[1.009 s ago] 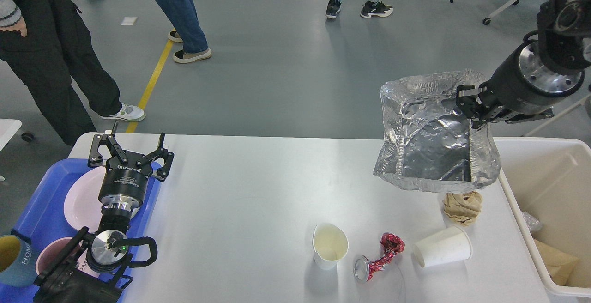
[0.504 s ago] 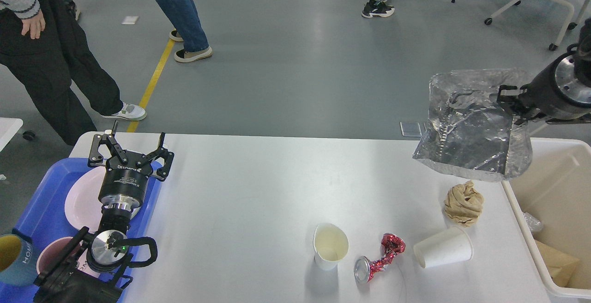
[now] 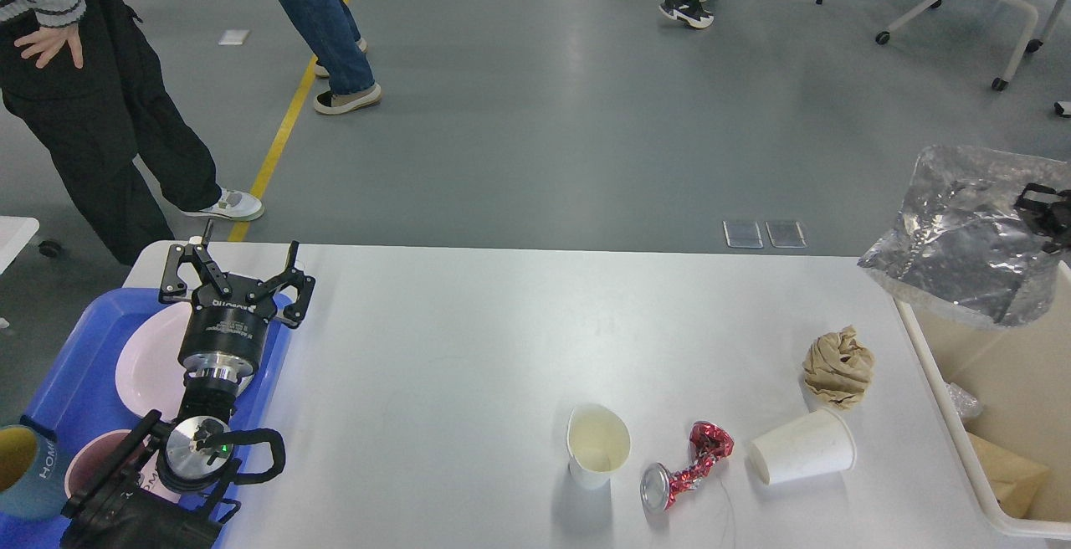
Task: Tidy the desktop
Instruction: 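Lower the foil tray into the bin and release it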
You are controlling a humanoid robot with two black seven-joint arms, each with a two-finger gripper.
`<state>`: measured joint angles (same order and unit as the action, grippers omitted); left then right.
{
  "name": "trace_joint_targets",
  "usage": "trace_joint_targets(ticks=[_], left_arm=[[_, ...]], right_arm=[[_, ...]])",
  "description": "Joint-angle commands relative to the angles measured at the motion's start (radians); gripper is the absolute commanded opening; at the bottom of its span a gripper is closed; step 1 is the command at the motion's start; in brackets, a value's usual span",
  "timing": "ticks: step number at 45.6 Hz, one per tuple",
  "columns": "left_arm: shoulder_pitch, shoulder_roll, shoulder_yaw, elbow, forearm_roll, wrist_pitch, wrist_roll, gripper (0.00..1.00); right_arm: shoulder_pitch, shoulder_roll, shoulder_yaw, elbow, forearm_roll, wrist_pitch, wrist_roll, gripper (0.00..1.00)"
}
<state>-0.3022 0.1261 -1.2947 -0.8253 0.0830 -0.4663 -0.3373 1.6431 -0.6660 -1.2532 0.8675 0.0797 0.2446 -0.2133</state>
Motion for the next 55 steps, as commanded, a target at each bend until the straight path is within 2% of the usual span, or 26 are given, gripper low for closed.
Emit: trace_joint_targets(ticks=[1,10,25,44,55], left_arm=[[0.000,0.000,0.000,0.000,0.000,0.000,0.001,0.96],[0.000,0.000,0.000,0.000,0.001,0.000,0.001,0.96],[0.000,0.000,0.000,0.000,0.000,0.000,0.000,0.96],[0.000,0.001,0.000,0.000,0.000,0.000,0.000,0.96],[0.000,0.001,0.000,0.000,0.000,0.000,0.000,0.96]], right_arm=[[-0.178,-0.015,0.115,-0.162,-0.003,-0.011,0.000,0.00],[-0.466,0.012,0.241,-0.390,-0.002,-0.133,0.000,0.00],[-0.876,0.226,0.270,-0.739,0.005,-0.375,-0.001,0.00],[-0.991,0.301,0.272,-0.762,0.005,-0.444,-0.003,0.00],[-1.003,0.304,0.276,-0.762,0.006,-0.456,-0.003,0.00]])
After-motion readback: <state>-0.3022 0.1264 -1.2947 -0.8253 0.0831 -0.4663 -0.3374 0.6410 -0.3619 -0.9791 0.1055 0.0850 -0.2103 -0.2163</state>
